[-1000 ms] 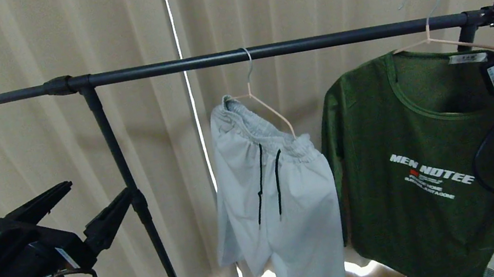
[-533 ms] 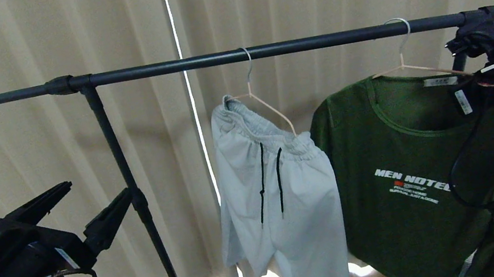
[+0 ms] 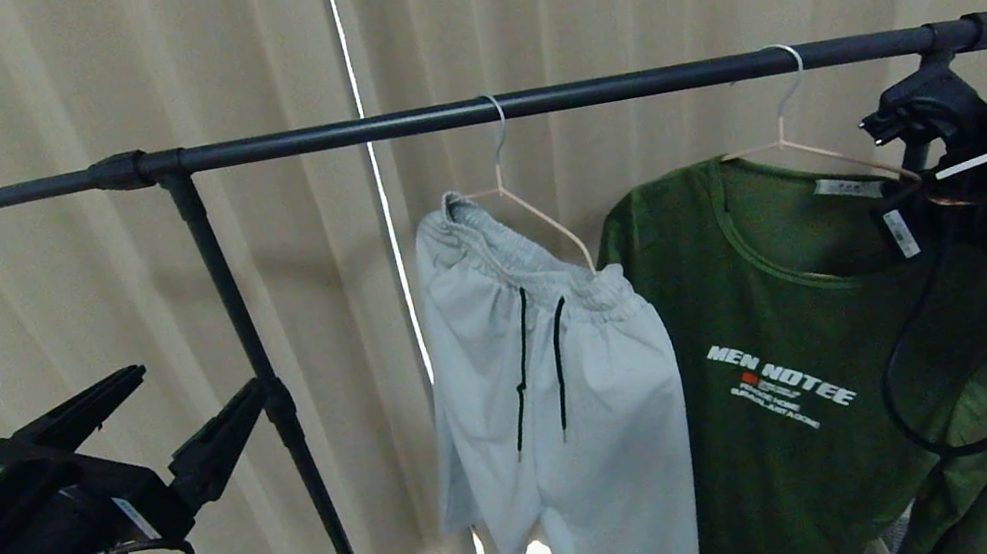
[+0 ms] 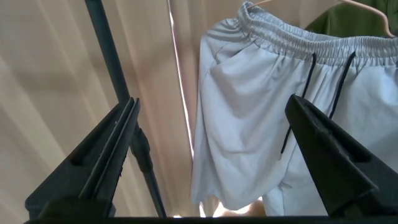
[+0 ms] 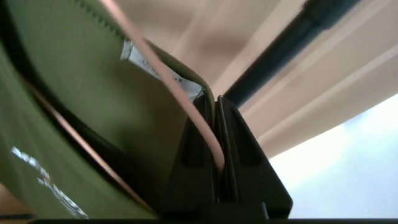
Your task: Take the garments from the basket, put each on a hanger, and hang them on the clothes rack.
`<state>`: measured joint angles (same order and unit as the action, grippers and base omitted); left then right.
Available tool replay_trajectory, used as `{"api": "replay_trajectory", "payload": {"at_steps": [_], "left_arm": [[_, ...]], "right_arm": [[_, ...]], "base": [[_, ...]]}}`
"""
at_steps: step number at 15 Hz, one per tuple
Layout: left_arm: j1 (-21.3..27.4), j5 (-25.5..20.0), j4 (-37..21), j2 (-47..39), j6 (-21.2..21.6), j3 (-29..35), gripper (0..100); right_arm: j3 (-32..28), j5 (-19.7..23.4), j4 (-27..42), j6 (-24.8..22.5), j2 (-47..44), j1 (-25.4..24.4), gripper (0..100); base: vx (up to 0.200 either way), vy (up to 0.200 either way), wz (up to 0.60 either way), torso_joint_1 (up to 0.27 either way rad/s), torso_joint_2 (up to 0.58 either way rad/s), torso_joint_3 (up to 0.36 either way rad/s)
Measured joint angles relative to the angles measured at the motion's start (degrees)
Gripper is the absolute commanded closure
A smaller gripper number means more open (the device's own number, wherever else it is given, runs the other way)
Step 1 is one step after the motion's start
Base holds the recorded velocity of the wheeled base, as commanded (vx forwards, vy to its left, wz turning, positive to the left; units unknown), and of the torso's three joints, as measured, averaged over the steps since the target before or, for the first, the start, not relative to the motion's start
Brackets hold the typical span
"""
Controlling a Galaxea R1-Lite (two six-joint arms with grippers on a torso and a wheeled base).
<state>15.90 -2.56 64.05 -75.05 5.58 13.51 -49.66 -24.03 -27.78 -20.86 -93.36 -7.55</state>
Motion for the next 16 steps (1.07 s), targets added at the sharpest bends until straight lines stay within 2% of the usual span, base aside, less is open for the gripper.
{"api": "replay_trajectory", "payload": {"at_steps": [2,4,9,11,14,16], "left_arm": [[0.0,0.0,0.0,0.0,0.0,0.0,0],[0.0,0.0,0.0,0.1,0.0,-0.2,0],[-1.9,0.1,0.0,0.9,0.0,-0.8,0],[-2.4,0.2,0.0,1.3,0.0,-1.9,0],[-3.1,0.5,-0.1,3.1,-0.2,-4.8,0],[-5.7,0.6,-0.2,6.8,-0.4,-7.5,0]], "right_arm": [[1.2,0.3,-1.4,0.1,0.5,-0.1,0],[3.6,1.2,-6.1,0.3,1.5,-0.3,0],[14.2,12.4,-22.9,0.4,4.9,-0.4,0],[17.8,15.3,-28.5,1.6,6.4,-0.2,0],[20.7,17.0,-31.0,2.7,9.3,0.0,0],[24.3,18.7,-31.3,3.2,13.1,0.1,0]], "base": [[0.000,0.000,0.00,0.000,0.00,0.000],[0.000,0.000,0.00,0.000,0.00,0.000],[0.000,0.000,0.00,0.000,0.00,0.000],[0.000,0.000,0.00,0.000,0.00,0.000],[0.000,0.000,0.00,0.000,0.00,0.000],[0.000,0.000,0.00,0.000,0.00,0.000]]}}
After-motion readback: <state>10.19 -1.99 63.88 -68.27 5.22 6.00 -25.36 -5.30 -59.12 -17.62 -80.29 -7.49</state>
